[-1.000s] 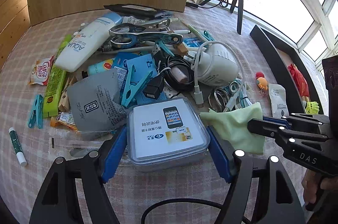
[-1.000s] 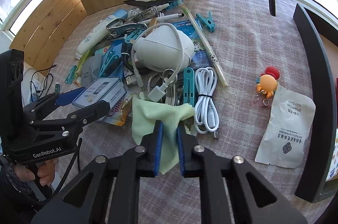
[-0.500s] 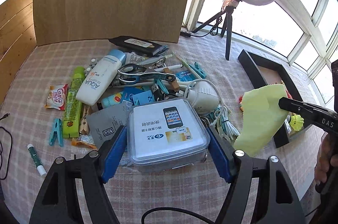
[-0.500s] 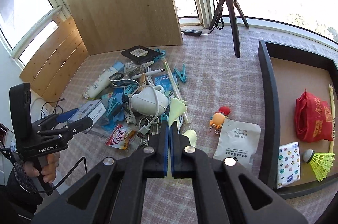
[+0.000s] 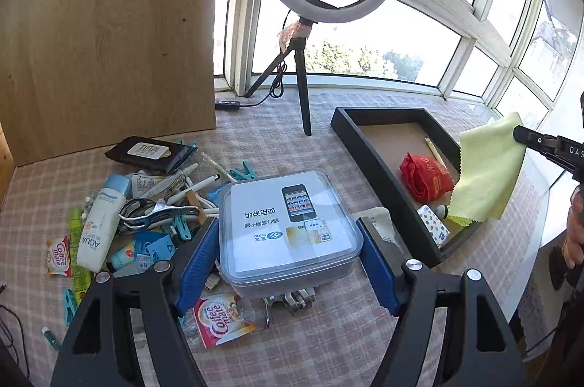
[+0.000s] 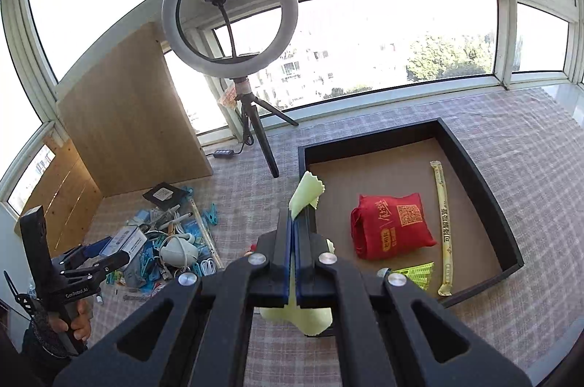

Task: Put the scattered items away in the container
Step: 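Carry the plastic box and green cloth into the black tray and release both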

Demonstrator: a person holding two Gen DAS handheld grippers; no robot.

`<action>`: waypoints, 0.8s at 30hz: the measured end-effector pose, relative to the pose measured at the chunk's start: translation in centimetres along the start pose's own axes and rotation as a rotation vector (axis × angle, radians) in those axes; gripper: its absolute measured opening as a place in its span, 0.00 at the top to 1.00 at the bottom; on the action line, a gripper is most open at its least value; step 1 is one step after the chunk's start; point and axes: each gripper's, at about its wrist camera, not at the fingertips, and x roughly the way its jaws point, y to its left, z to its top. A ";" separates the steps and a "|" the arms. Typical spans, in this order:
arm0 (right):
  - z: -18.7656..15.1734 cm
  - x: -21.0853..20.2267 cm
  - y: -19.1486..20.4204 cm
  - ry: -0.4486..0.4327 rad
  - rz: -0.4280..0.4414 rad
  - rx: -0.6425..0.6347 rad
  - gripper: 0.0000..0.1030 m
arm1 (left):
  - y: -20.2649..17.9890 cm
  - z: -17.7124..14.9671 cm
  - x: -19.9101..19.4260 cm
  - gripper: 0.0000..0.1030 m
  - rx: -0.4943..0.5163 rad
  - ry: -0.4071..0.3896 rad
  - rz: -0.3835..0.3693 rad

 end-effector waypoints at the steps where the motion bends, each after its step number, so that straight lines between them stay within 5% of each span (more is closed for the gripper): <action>1: 0.2 -0.4 -1.0 -0.007 -0.015 0.008 0.99 | -0.9 0.5 0.3 0.30 0.013 -0.004 -0.003; 8: 1.8 -1.2 -8.5 -0.041 -0.087 0.037 0.99 | -8.1 3.5 3.0 0.30 0.064 -0.033 -0.038; 16: 2.7 1.6 -16.2 0.054 -0.093 0.022 0.99 | -15.8 6.6 9.5 0.30 0.073 -0.013 -0.040; 24: 1.8 5.6 -19.3 0.152 -0.055 -0.005 0.99 | -21.6 8.5 15.4 0.30 0.123 0.015 -0.015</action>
